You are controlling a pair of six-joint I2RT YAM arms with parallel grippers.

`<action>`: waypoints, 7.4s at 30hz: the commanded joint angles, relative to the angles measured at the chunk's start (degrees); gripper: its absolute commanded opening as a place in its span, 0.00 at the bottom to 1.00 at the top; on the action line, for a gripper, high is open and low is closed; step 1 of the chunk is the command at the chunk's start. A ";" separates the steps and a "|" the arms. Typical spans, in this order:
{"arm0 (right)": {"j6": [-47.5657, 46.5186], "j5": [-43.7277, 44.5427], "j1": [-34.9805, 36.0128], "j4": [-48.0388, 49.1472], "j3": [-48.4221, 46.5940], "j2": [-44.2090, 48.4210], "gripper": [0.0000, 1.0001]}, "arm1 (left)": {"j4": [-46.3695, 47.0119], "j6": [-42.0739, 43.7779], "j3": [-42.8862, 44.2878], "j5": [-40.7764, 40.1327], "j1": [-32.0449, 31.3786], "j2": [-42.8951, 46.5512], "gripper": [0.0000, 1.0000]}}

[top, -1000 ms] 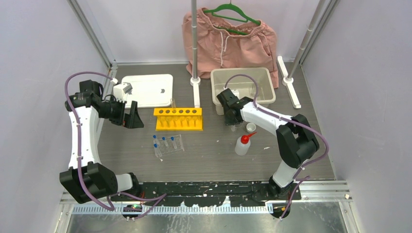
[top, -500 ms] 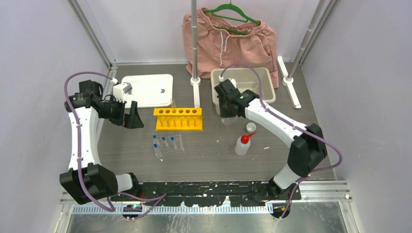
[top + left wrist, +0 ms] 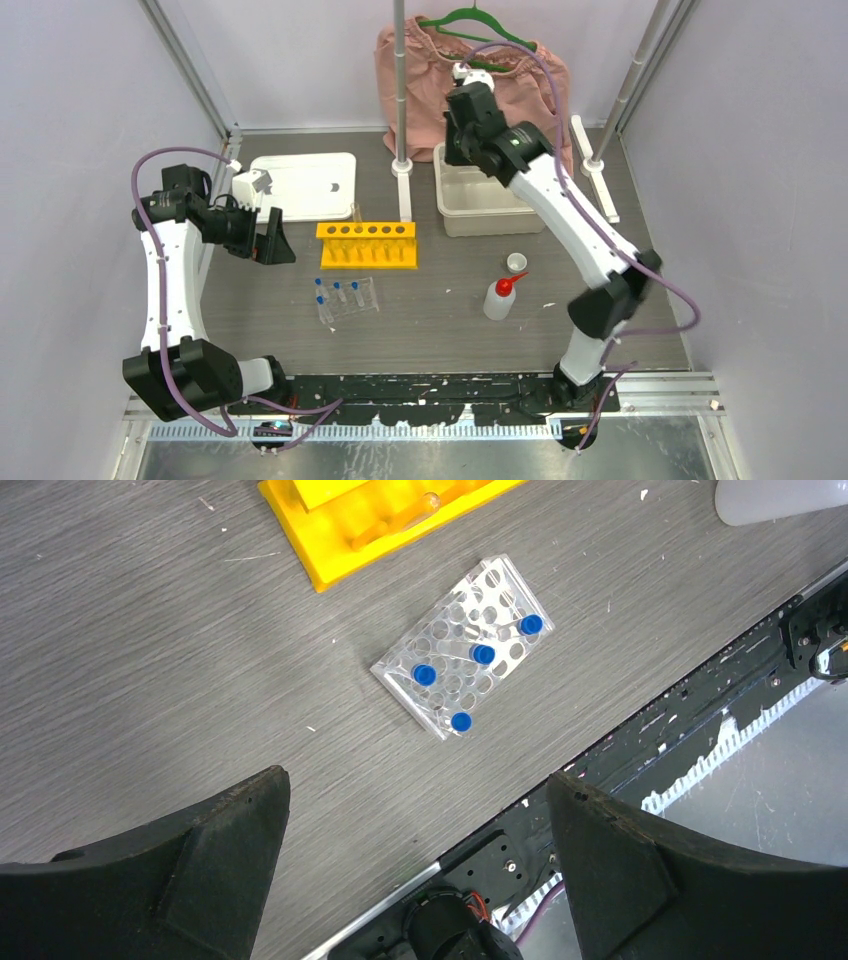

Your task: Organize the chemistry lab equipment

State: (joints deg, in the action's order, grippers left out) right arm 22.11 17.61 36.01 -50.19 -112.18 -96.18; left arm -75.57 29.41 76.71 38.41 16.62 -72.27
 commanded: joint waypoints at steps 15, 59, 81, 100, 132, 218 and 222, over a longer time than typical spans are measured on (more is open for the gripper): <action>-7.65 3.94 -7.79 0.19 -14.02 -29.47 0.01 | 0.28 1.36 1.62 0.80 0.39 -0.05 1.00; -1.90 3.28 -8.18 4.51 -3.72 -14.29 0.67 | -0.89 3.02 1.47 0.88 0.37 0.55 1.00; 16.32 8.71 -14.62 6.37 49.95 18.35 0.37 | -4.12 2.81 3.86 2.02 0.40 0.65 1.00; 17.33 4.54 -17.30 17.68 56.53 5.51 0.31 | -4.85 3.73 4.97 0.60 0.37 0.40 1.00; 8.82 -1.30 -17.74 -2.63 21.27 13.26 0.01 | -4.09 3.70 3.47 1.16 0.38 0.54 1.00; 25.00 16.30 16.63 -4.31 55.61 35.68 0.73 | -3.61 3.09 2.71 1.04 0.40 1.27 0.99; 23.51 18.50 16.58 -1.02 55.58 31.04 0.63 | -3.70 3.44 2.44 0.57 0.41 2.10 0.99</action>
State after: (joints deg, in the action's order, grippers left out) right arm 46.15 30.37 52.34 -57.17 -56.12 -62.52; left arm -79.40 32.97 77.87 38.15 16.62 -71.99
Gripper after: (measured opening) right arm 0.672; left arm 0.993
